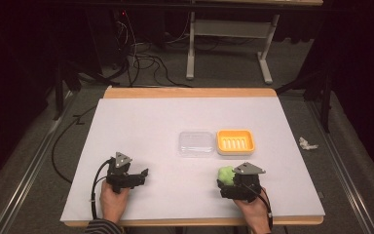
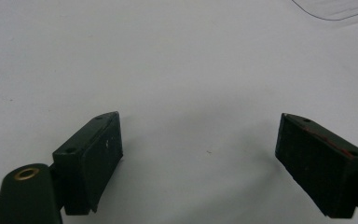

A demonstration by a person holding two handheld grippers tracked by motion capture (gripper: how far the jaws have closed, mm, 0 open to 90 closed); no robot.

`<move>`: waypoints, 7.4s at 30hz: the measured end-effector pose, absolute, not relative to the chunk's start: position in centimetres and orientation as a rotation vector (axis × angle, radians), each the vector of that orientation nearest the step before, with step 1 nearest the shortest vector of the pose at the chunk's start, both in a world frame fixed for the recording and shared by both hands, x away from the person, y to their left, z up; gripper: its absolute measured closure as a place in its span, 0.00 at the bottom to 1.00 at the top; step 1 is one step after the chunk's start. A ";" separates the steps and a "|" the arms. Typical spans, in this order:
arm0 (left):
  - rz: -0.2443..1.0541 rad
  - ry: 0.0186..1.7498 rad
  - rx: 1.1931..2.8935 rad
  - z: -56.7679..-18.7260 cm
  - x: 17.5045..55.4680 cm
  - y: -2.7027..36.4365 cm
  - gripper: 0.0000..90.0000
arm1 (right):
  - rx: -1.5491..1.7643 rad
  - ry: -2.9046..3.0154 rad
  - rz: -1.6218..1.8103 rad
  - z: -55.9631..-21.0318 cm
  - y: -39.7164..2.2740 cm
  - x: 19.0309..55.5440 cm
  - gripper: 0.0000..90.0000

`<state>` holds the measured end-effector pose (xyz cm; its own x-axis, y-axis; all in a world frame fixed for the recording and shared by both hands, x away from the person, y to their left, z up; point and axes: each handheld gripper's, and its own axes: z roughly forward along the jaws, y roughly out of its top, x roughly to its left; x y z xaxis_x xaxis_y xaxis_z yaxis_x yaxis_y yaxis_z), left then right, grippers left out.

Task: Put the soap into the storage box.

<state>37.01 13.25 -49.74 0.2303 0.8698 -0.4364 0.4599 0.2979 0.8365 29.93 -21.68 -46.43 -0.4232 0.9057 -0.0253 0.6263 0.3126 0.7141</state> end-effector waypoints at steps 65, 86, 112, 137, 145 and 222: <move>0.431 1.404 1.314 -49.7 37.0 13.3 0.17 | 1.335 2.285 0.908 -46.2 -22.9 31.3 0.30; 0.439 1.403 1.323 -49.7 37.0 13.3 0.17 | 1.365 2.214 0.988 -45.2 -25.0 30.9 0.30; 0.437 1.404 1.320 -49.7 37.0 13.3 0.17 | 1.444 2.151 1.009 -42.2 -27.8 34.2 0.30; 0.435 1.387 1.292 -49.5 36.8 13.6 0.16 | 1.477 2.125 0.905 -40.7 -27.7 38.6 0.30; 0.431 1.388 1.266 -49.3 36.8 13.7 0.16 | 1.496 2.121 0.874 -40.7 -27.2 40.3 0.30; 0.429 1.327 1.236 -49.0 36.0 13.9 0.16 | 1.483 2.037 0.897 -40.9 -26.0 40.1 0.21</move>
